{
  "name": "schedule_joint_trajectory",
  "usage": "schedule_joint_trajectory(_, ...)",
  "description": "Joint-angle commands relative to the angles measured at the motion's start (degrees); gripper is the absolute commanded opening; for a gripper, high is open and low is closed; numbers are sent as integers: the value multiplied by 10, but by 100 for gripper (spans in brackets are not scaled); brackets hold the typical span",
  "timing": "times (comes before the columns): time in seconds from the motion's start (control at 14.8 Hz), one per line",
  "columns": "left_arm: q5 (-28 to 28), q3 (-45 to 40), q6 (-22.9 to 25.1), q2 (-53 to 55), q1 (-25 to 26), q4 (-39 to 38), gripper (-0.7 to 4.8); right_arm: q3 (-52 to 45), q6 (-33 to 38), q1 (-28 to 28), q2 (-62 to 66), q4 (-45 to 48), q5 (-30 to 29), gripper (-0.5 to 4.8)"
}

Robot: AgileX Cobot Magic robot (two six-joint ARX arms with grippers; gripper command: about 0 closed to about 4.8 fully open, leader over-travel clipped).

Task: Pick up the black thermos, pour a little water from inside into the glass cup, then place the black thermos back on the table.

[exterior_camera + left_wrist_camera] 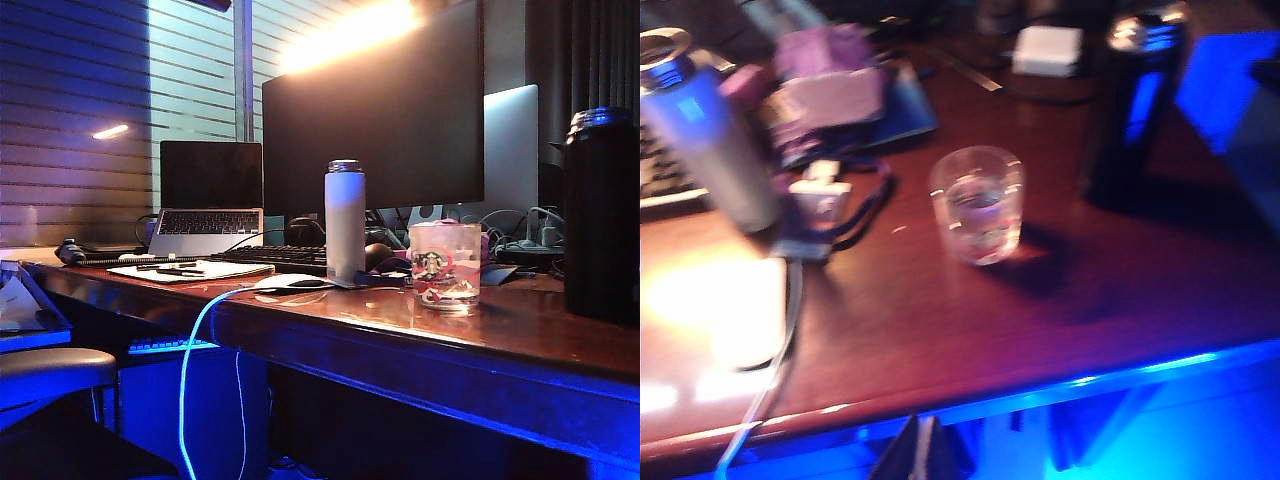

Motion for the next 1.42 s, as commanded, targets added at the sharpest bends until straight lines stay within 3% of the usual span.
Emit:
schedule_joint_trajectory(0.07,0,3,-3,-1,0,6,-4,1,0,0,21,37,-19,479)
schedule_joint_trajectory(0.34,2,3,-3,-1,-1,6,-4,1,1,8,63,67,-19,479)
schedule_joint_trajectory(0.47,3,3,-3,-1,-1,6,-4,0,3,39,94,114,1,479)
schedule_joint_trajectory(0.68,3,3,-3,-1,-1,6,-4,-2,5,106,157,181,110,479)
schedule_joint_trajectory(0.88,3,3,-3,-1,-1,6,-4,-2,5,139,212,263,196,479)
schedule_joint_trajectory(1.42,3,3,-3,-1,-1,6,-4,-2,15,144,358,400,230,479)
